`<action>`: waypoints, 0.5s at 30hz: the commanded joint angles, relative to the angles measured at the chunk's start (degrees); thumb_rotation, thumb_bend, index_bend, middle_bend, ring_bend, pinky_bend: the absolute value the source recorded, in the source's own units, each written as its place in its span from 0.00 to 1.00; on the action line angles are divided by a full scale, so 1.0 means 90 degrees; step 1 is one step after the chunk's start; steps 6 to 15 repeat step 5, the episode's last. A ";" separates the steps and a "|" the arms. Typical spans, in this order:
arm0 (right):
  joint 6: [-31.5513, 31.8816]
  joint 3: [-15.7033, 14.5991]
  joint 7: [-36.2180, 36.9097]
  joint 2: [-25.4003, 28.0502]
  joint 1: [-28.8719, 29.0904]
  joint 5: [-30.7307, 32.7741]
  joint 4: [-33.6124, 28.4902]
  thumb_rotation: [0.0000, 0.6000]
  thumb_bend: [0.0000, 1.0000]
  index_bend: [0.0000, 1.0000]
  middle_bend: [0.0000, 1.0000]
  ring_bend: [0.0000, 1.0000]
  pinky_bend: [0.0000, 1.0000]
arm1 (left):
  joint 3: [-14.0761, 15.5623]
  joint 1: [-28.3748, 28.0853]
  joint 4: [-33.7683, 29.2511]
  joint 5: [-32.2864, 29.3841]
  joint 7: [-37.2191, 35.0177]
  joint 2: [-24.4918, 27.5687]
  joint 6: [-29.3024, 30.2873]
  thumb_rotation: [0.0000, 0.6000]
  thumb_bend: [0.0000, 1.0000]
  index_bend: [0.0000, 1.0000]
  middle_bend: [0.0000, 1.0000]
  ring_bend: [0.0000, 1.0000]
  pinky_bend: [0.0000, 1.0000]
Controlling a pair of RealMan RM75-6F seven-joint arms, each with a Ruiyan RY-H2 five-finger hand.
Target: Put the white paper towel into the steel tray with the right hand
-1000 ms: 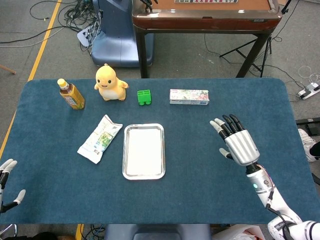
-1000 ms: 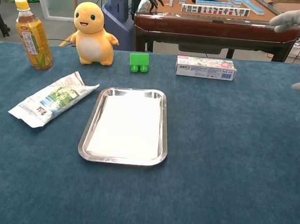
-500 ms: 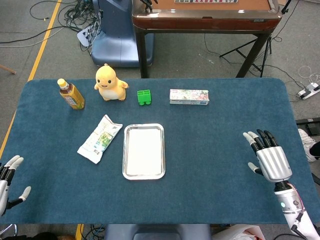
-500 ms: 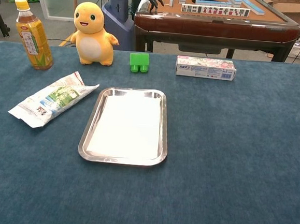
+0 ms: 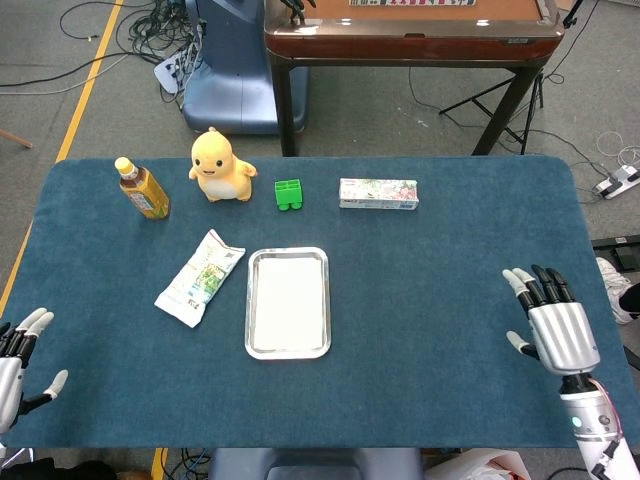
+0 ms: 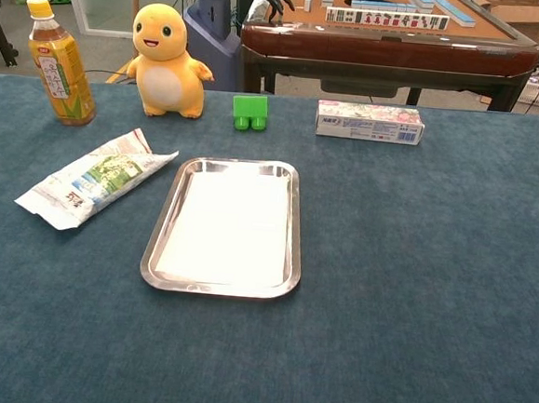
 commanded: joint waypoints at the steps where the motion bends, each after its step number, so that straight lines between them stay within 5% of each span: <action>1: 0.0122 0.0000 -0.0051 0.0045 -0.0191 0.0099 -0.0077 1.00 0.07 0.16 0.20 0.09 0.15 | -0.0008 -0.0032 0.0001 0.0007 -0.0005 0.0013 -0.0027 1.00 0.25 0.13 0.12 0.15 0.06; 15: 0.0292 -0.0003 -0.0024 0.0067 -0.0419 0.0143 -0.0108 1.00 0.07 0.16 0.20 0.09 0.15 | -0.0010 -0.0083 -0.0003 0.0020 -0.0008 0.0017 -0.0077 1.00 0.25 0.13 0.12 0.15 0.06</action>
